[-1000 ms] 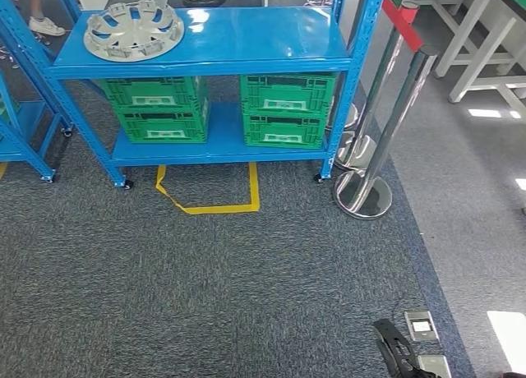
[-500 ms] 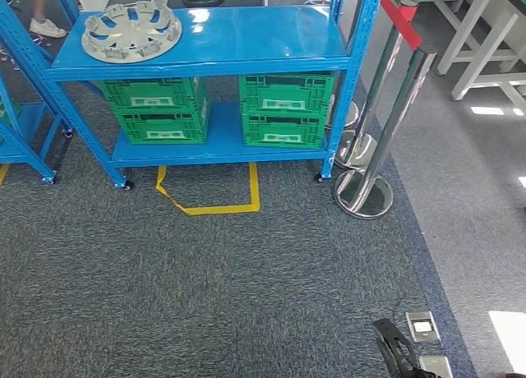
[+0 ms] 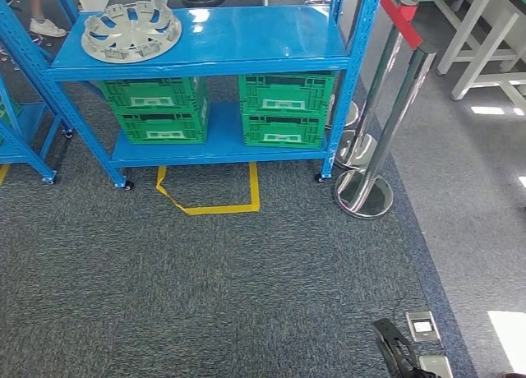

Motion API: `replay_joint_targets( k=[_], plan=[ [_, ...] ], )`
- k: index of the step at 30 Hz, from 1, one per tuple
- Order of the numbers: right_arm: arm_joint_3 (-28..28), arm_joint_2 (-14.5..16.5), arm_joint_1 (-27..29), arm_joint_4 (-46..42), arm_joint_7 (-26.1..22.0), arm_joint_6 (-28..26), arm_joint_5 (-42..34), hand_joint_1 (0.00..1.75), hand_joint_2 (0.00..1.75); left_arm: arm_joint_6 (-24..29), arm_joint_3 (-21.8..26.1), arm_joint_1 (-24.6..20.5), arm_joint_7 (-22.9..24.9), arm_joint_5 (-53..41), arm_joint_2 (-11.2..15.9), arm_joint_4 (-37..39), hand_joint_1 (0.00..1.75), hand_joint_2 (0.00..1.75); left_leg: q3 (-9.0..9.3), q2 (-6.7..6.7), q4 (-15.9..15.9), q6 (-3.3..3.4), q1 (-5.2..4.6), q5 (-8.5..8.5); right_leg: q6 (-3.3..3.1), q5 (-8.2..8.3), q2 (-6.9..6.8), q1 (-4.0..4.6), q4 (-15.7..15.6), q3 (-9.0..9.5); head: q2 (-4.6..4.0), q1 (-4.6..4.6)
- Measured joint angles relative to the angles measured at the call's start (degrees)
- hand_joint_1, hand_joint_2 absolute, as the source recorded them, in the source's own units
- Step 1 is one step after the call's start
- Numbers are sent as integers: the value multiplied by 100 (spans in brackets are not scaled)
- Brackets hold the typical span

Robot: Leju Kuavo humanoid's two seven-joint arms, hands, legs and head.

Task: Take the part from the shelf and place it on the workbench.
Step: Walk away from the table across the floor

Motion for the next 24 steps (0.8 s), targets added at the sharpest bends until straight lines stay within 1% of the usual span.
replay_joint_targets(
  k=[24],
  plan=[
    [-1, -3, 0, 0, -35, 61, -89, 0, 0, -22, -9, 0, -40, -26, 0, 0, 0, 0, 5, 0, -1, 0, 0, 0, -1, 0, 0, 0, 0, 3, 0, 0]
  ],
)
